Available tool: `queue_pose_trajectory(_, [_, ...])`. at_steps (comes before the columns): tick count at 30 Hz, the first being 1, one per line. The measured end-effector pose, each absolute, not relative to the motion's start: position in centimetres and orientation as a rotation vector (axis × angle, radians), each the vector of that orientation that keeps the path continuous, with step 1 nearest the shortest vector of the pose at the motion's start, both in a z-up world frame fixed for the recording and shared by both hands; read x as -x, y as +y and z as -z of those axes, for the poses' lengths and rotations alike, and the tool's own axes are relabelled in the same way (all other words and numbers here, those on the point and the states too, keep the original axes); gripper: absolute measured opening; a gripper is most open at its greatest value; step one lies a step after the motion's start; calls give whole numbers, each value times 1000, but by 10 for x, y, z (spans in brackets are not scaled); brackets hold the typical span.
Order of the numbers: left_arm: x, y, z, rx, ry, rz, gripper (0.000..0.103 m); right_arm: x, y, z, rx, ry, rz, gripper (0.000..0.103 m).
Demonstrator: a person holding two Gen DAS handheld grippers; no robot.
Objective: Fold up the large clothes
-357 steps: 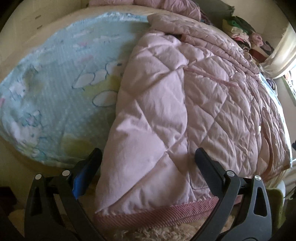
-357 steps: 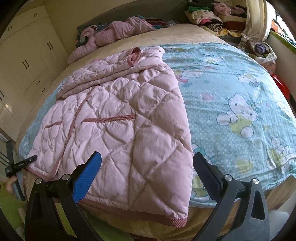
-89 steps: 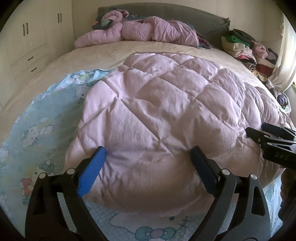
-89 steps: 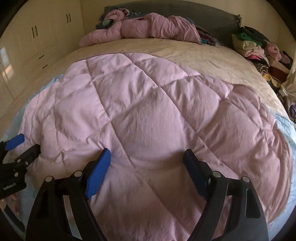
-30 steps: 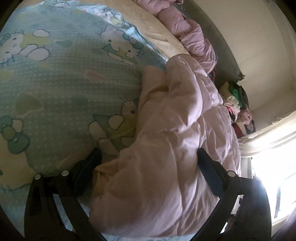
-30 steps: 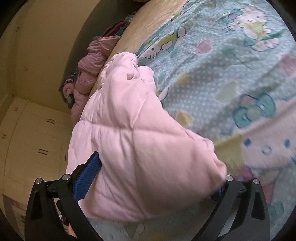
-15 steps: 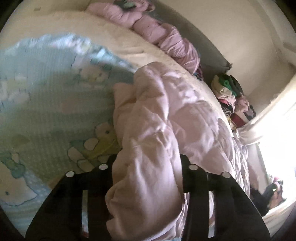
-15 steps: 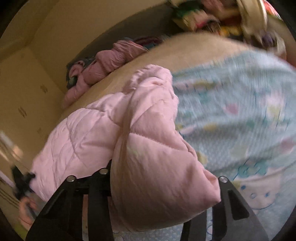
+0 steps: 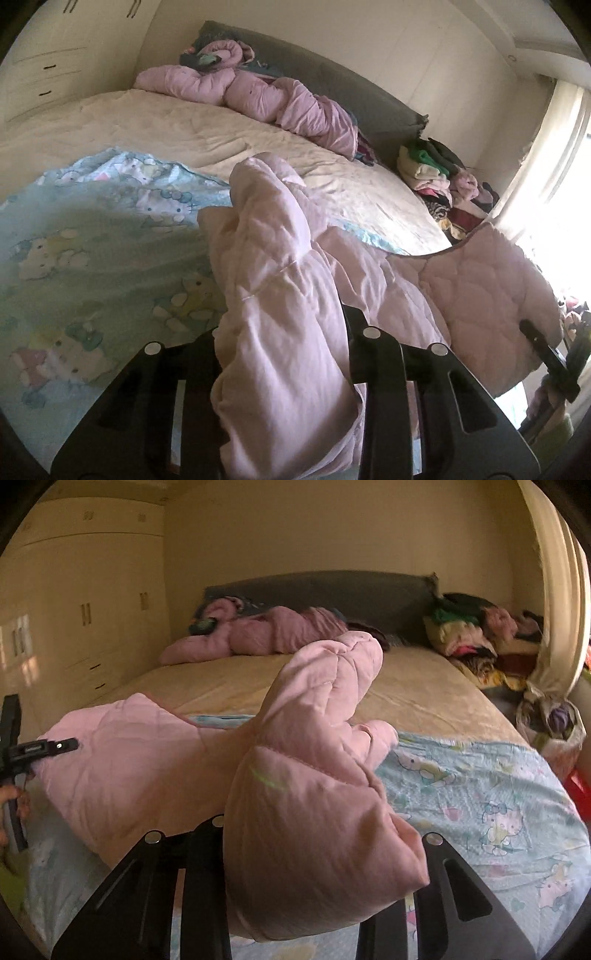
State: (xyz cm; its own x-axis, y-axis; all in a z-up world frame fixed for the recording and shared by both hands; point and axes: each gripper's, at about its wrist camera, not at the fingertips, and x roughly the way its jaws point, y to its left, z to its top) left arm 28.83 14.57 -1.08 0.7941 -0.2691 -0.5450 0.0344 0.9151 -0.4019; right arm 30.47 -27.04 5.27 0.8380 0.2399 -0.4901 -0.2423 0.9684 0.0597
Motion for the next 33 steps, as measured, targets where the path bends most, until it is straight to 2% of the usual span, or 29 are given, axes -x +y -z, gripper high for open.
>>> queue_pose_trajectory(17, [-211, 133, 15, 264, 664, 143, 23, -206, -285, -46, -99, 537, -264, 29])
queue_pose_trajectory(27, [-197, 140, 33, 257, 707, 110, 25, -196, -310, -25, -236, 625, -198, 30])
queue_pose_trajectory(30, [-198, 144, 44, 254, 735, 87, 29, -200, -321, -11, -298, 683, -153, 35])
queue_pose_trajectory(32, [-199, 146, 49, 247, 752, 68, 34, -206, -329, 1, -354, 738, -114, 46])
queue_pose_trajectory(33, [-200, 146, 52, 244, 760, 57, 38, -209, -335, 9, -390, 771, -89, 48])
